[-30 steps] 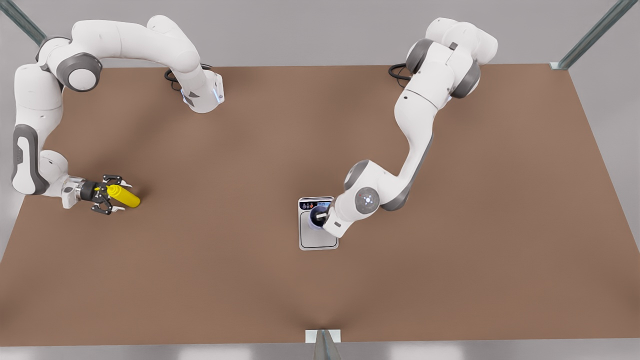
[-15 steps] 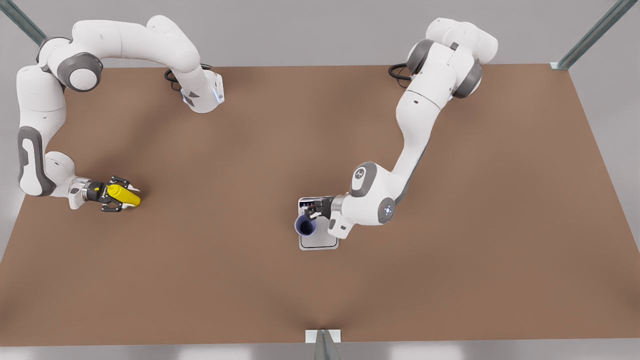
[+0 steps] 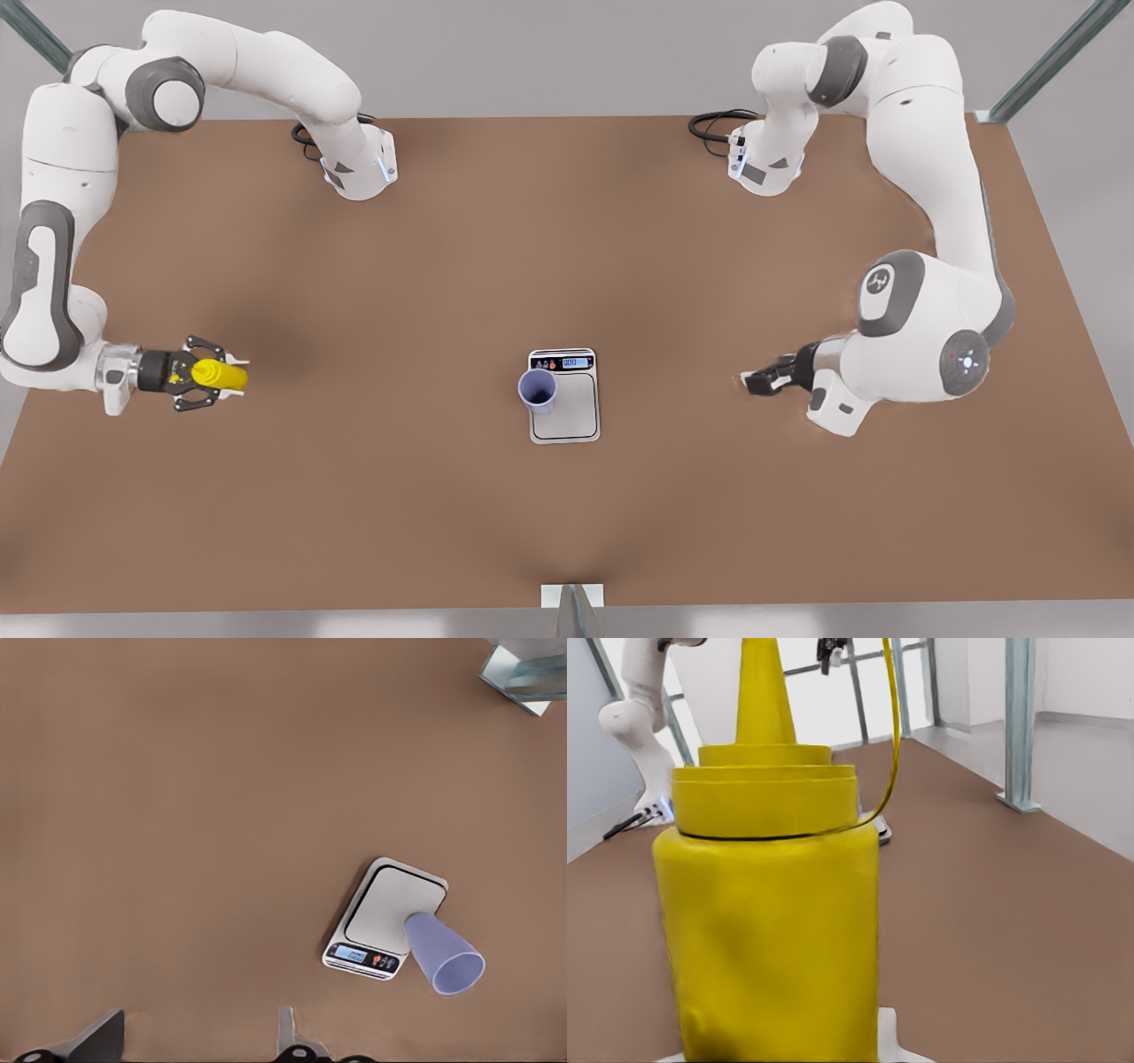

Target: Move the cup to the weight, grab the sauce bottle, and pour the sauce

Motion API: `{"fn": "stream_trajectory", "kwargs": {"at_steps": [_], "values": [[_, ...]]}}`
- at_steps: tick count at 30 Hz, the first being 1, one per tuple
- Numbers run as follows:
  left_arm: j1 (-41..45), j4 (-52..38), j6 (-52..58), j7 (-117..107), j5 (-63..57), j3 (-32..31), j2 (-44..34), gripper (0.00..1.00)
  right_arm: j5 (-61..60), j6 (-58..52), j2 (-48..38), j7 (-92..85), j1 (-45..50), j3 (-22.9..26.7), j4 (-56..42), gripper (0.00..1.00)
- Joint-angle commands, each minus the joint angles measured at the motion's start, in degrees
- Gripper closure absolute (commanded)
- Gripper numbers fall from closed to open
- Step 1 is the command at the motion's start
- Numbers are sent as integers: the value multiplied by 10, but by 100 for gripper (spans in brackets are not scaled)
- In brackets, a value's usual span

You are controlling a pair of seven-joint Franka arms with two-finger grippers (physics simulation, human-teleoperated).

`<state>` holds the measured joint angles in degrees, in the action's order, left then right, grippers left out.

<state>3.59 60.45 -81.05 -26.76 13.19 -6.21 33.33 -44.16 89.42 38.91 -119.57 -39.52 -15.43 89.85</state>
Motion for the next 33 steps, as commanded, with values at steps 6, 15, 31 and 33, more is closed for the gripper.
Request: {"fn": "stream_trajectory", "kwargs": {"at_steps": [6, 15, 31, 33], "values": [[-46, 25, 56, 229, -214, 1, -107, 0, 1, 87, -95, 79, 97, -15, 41, 55], [-27, 248, -119, 231, -156, 69, -224, 0, -3, 207, -113, 216, 281, -15, 38, 55], [-28, 248, -118, 230, -156, 68, -217, 0, 188, 320, -117, 396, 486, -7, -5, 55], [-29, 248, -118, 231, -156, 68, -216, 0, 233, 320, -116, 430, 497, -7, -6, 55]]}}
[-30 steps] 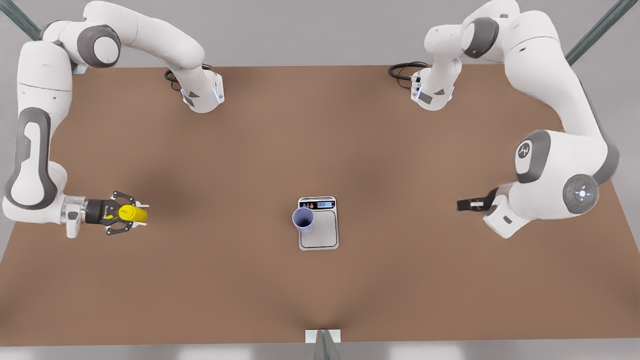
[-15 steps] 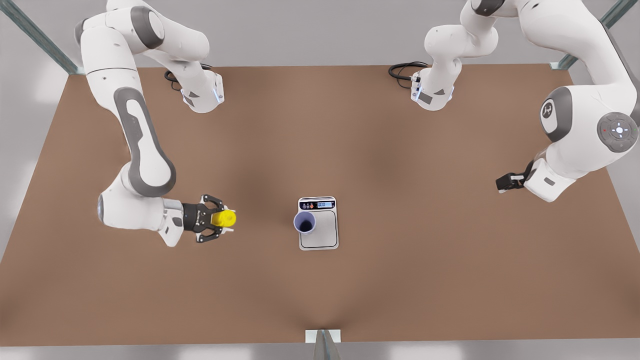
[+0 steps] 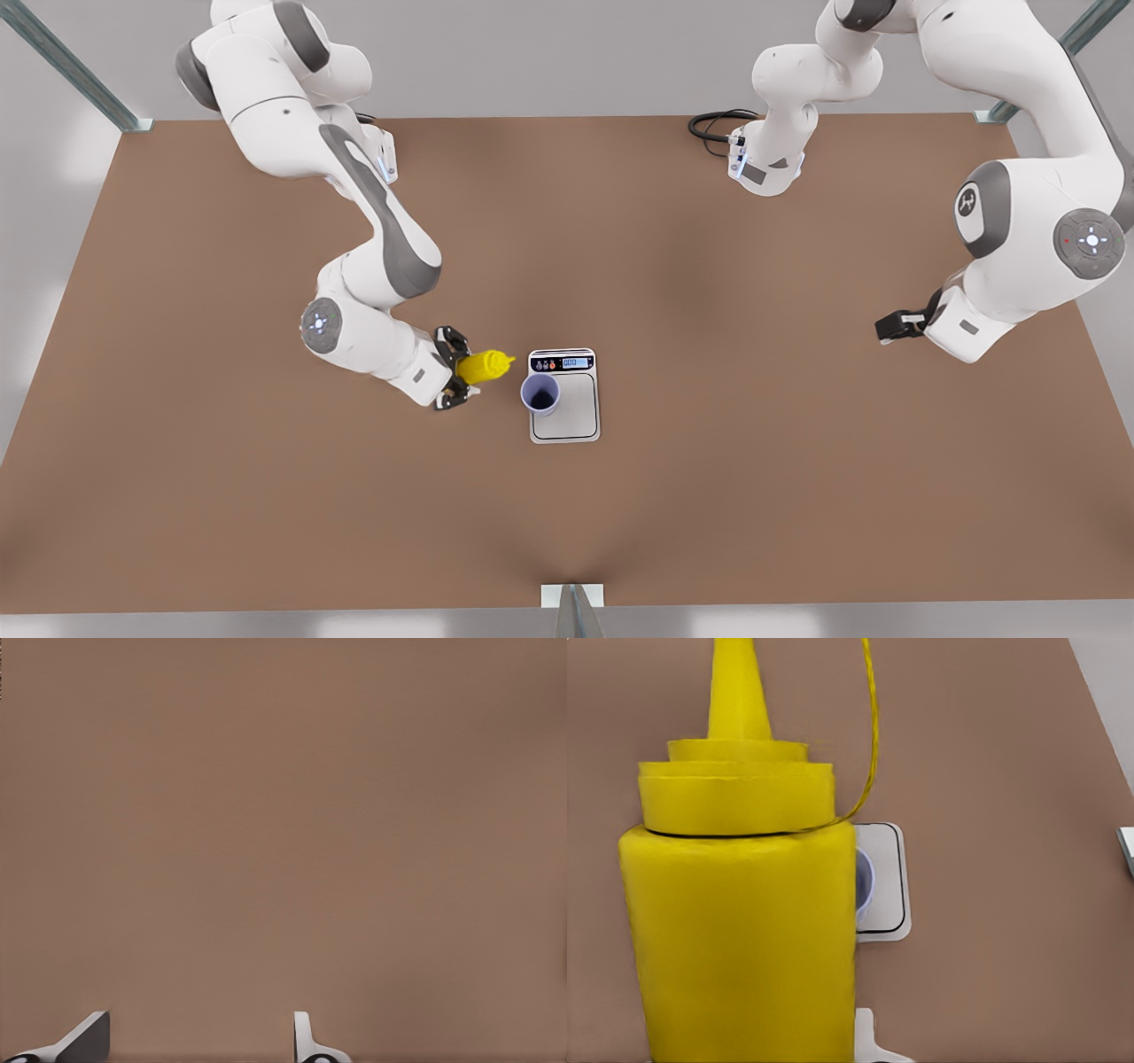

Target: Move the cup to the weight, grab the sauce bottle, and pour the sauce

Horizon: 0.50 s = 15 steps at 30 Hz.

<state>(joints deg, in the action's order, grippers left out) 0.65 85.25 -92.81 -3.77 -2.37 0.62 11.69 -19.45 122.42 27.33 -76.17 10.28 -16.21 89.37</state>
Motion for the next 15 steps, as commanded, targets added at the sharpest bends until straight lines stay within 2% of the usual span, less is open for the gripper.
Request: {"fn": "stream_trajectory", "kwargs": {"at_steps": [1, 5, 11, 15], "values": [[1, 0, 0, 0, 0, 0, 0, 0, -1, -10, 0, -3, 0, 0, -1, 55], [1, 0, 0, 1, 0, 0, 1, 0, 42, -9, 2, 40, 2, 1, 0, 55], [3, -3, 1, 1, 0, 0, 13, 0, 183, 1, 26, 151, 39, 0, 0, 55], [1, -2, 4, -1, 3, 2, 19, 0, 183, 1, 29, 151, 39, 0, -4, 55]]}}
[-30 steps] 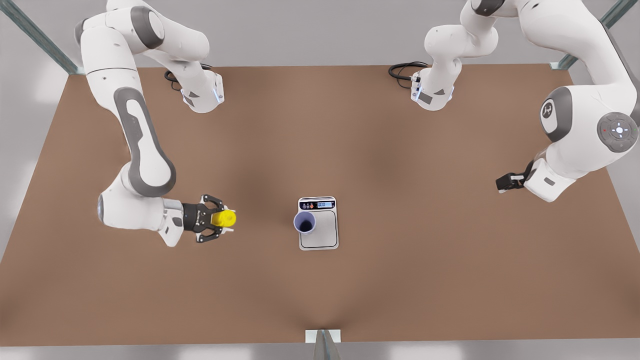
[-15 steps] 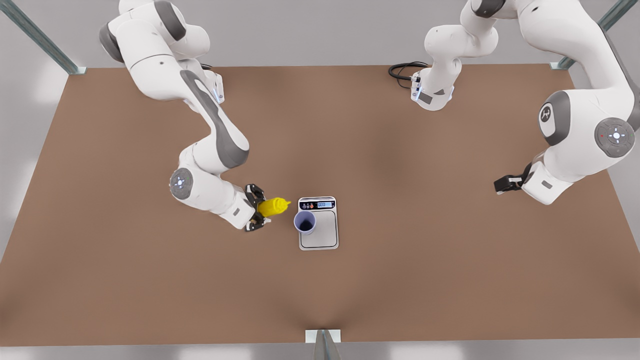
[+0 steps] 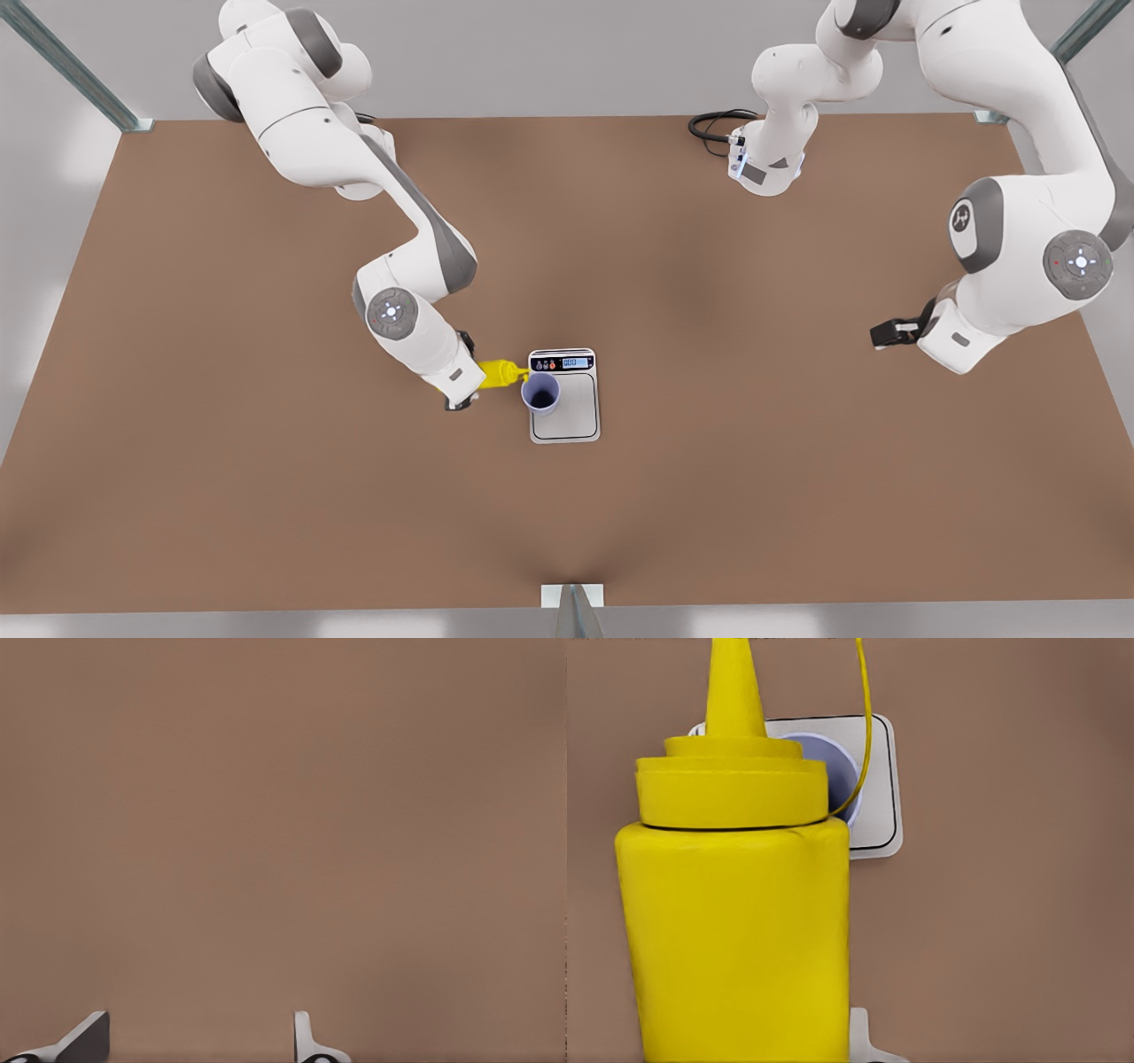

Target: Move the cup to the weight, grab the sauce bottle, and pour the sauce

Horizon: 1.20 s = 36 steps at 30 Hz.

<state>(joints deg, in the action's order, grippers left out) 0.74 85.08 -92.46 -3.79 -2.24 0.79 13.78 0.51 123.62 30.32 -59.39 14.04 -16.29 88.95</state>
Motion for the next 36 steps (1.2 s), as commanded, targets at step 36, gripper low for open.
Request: {"fn": "stream_trajectory", "kwargs": {"at_steps": [36], "values": [[7, -1, 6, -3, 0, -5, 0, 0, -501, -249, 287, -724, -516, -212, -5, 54]]}}
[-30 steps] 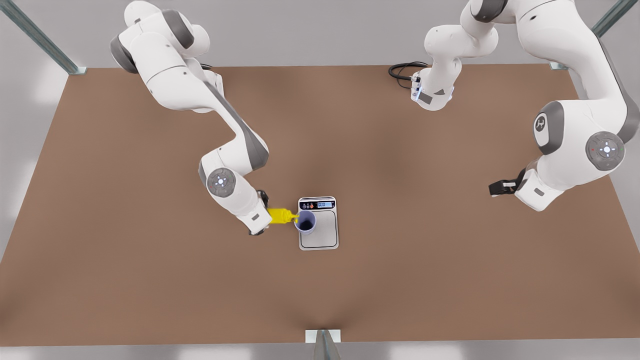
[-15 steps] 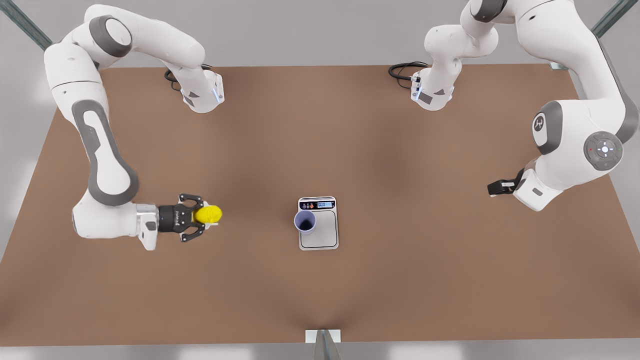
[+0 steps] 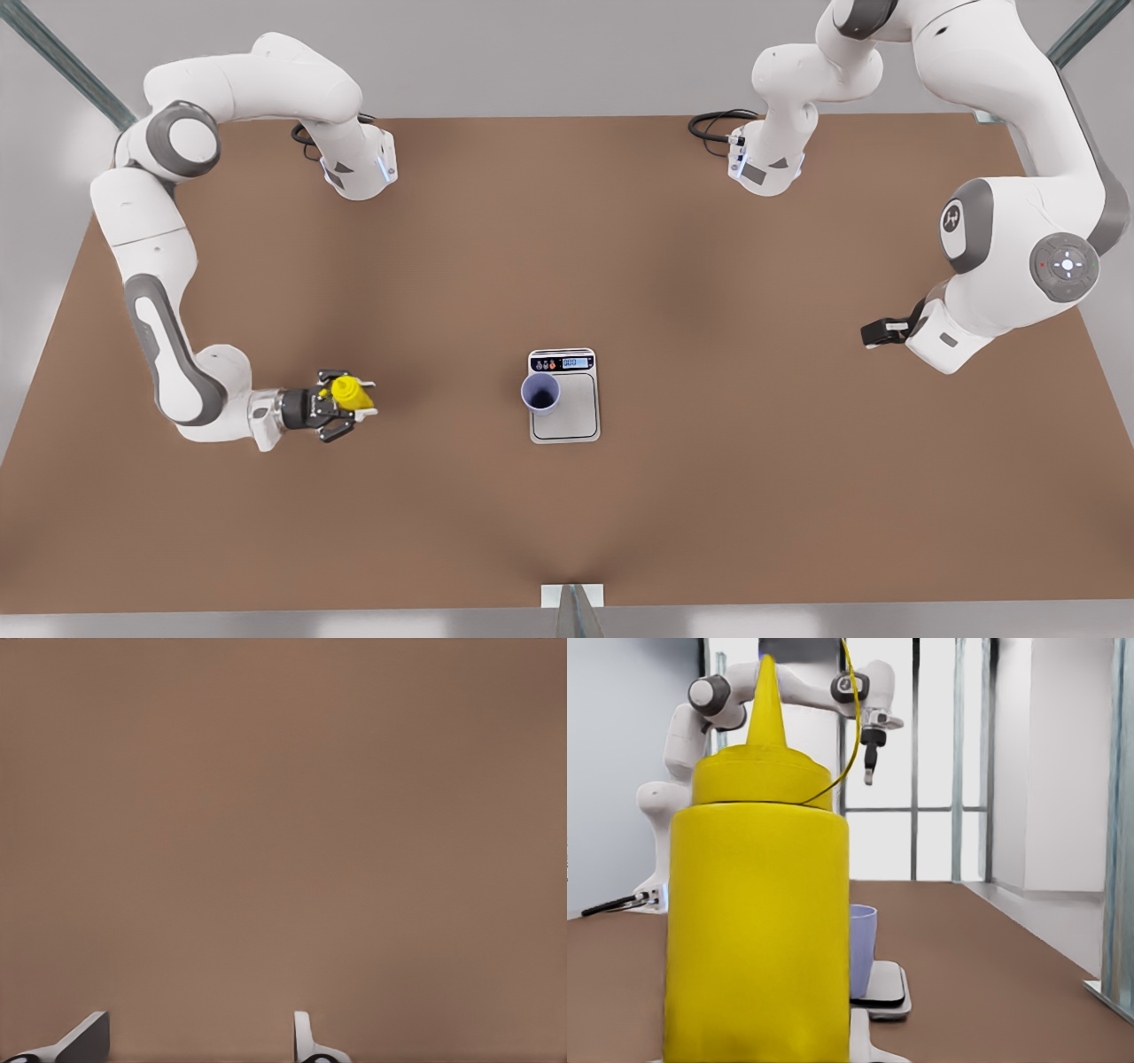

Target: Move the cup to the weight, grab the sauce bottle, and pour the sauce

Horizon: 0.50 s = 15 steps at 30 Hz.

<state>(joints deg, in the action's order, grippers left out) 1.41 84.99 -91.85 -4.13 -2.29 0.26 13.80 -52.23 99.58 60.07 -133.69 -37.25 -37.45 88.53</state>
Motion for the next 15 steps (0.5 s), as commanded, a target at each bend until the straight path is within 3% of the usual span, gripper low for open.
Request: {"fn": "stream_trajectory", "kwargs": {"at_steps": [1, 15], "values": [[0, 0, 0, 0, 0, 0, 0, 0, 11, -9, 3, -1, 1, 0, -1, 54], [0, 1, 0, -1, 0, -1, 0, 0, -15, -10, 69, -54, 31, 29, -14, 52]]}}
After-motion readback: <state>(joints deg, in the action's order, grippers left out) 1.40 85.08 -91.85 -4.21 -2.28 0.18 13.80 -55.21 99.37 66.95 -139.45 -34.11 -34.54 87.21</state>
